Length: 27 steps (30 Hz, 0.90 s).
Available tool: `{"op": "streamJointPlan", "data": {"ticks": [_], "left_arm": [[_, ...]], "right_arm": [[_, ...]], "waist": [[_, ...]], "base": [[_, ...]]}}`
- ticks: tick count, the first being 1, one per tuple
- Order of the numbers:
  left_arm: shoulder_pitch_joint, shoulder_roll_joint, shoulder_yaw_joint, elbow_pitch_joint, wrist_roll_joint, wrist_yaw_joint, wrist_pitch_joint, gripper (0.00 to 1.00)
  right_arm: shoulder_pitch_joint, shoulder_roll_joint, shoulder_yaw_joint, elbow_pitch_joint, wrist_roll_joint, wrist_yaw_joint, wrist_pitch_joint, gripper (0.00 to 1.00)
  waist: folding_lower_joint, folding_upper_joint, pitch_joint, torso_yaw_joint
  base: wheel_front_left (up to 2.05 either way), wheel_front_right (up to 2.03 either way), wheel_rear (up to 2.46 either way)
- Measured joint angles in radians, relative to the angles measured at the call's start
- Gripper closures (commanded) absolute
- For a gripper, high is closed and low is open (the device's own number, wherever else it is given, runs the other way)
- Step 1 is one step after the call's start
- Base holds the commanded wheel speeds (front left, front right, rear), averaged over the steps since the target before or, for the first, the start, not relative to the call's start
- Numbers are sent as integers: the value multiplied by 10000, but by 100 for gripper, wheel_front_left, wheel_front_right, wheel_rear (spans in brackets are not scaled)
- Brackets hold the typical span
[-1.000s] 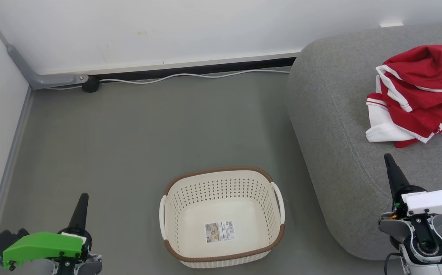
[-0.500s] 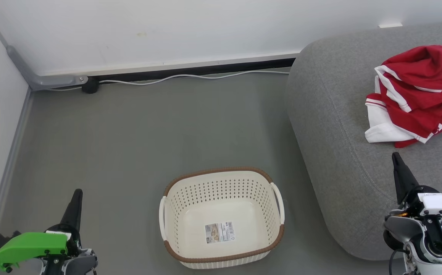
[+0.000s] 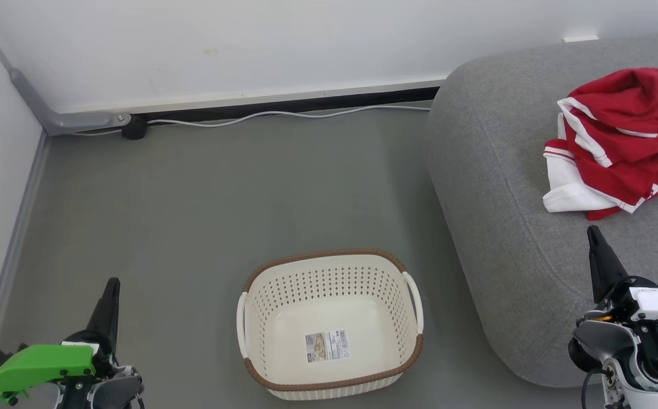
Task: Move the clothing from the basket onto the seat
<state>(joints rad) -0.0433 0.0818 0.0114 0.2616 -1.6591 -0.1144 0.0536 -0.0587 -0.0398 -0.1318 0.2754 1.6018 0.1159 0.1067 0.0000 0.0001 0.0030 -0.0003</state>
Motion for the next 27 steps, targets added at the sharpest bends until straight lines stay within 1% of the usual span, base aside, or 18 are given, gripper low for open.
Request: {"op": "streamJointPlan", "data": {"ticks": [27], "left_arm": [[-35,-12,35,111,0,-10,44,100]], "right_arm": [[-3,2,-10,0,0,0,0,100]], "waist": [[0,0,-2,2]], "base": [[0,0,0]]}}
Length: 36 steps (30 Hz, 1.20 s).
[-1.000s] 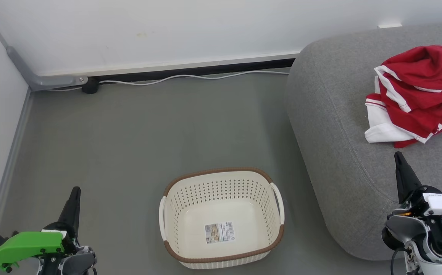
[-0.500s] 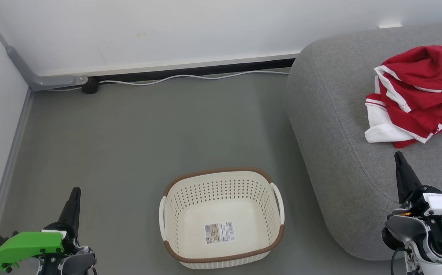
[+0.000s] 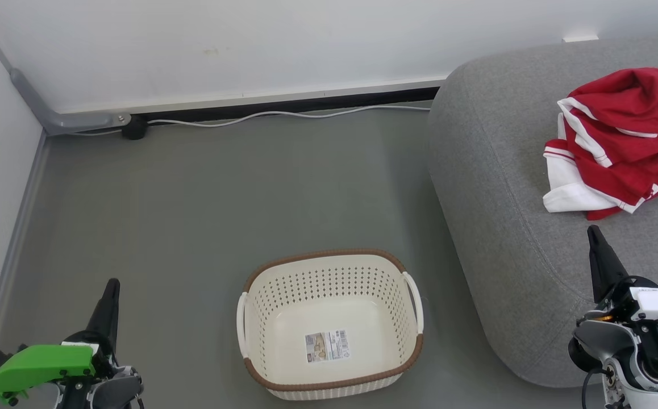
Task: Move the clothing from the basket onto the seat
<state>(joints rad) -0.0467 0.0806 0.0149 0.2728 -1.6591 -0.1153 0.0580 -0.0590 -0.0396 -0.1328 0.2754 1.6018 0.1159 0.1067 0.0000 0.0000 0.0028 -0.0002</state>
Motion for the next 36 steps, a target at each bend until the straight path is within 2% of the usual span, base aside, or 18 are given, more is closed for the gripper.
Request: {"op": "streamJointPlan", "data": {"ticks": [36], "left_arm": [[-20,-12,35,52,0,-77,29,100]], "right_arm": [[-1,0,-8,0,0,13,0,100]], "waist": [[0,0,-1,1]], "base": [[0,0,0]]}}
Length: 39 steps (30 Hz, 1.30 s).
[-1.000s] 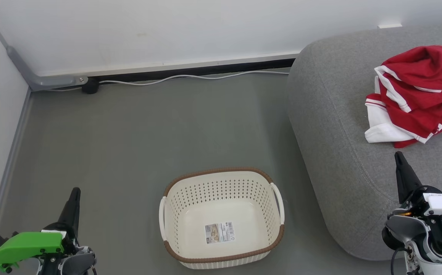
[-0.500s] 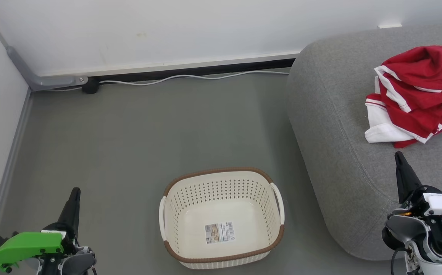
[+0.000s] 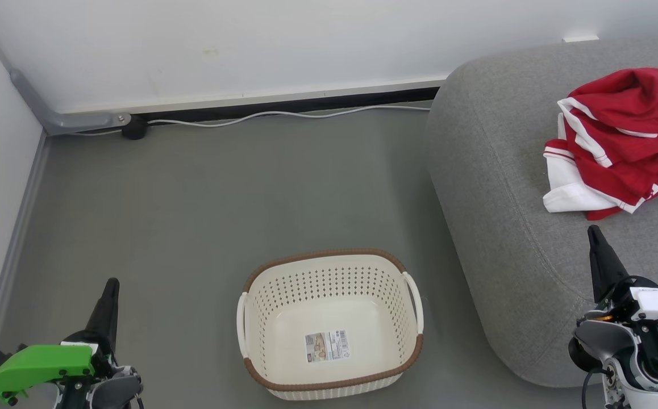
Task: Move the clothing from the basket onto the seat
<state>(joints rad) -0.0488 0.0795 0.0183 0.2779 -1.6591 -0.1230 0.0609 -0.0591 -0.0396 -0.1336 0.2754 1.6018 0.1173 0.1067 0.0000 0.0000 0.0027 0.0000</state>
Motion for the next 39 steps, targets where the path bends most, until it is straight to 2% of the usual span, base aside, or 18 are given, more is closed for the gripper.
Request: {"op": "streamJointPlan", "data": {"ticks": [39], "left_arm": [[-79,-25,42,15,2,0,13,100]], "right_arm": [[-1,2,-2,0,0,0,0,100]], "waist": [[0,0,0,1]], "base": [[0,0,0]]}}
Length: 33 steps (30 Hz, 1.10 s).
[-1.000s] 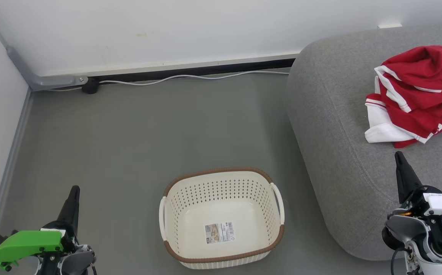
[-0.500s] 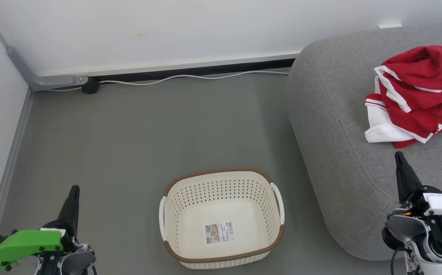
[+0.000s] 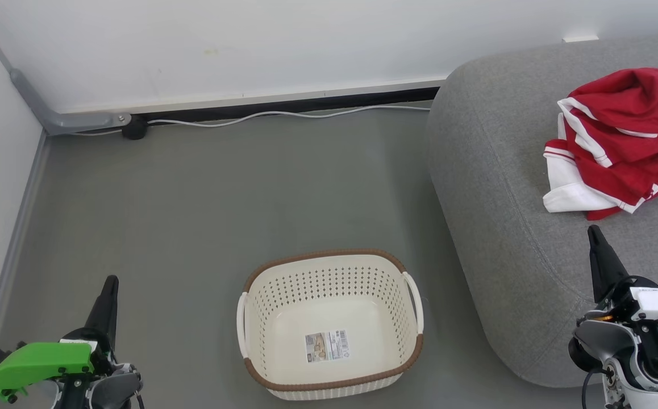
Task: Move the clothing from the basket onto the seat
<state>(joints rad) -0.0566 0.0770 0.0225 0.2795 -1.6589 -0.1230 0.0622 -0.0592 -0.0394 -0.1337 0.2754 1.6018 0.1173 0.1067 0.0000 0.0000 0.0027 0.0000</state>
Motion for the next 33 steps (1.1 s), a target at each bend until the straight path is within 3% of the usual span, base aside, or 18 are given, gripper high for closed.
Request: {"op": "streamJointPlan", "data": {"ticks": [33], "left_arm": [[-1,-10,29,-15,0,0,44,100]], "right_arm": [[-1,0,-2,-2,0,0,0,100]], "waist": [[0,0,2,0]], "base": [[0,0,0]]}}
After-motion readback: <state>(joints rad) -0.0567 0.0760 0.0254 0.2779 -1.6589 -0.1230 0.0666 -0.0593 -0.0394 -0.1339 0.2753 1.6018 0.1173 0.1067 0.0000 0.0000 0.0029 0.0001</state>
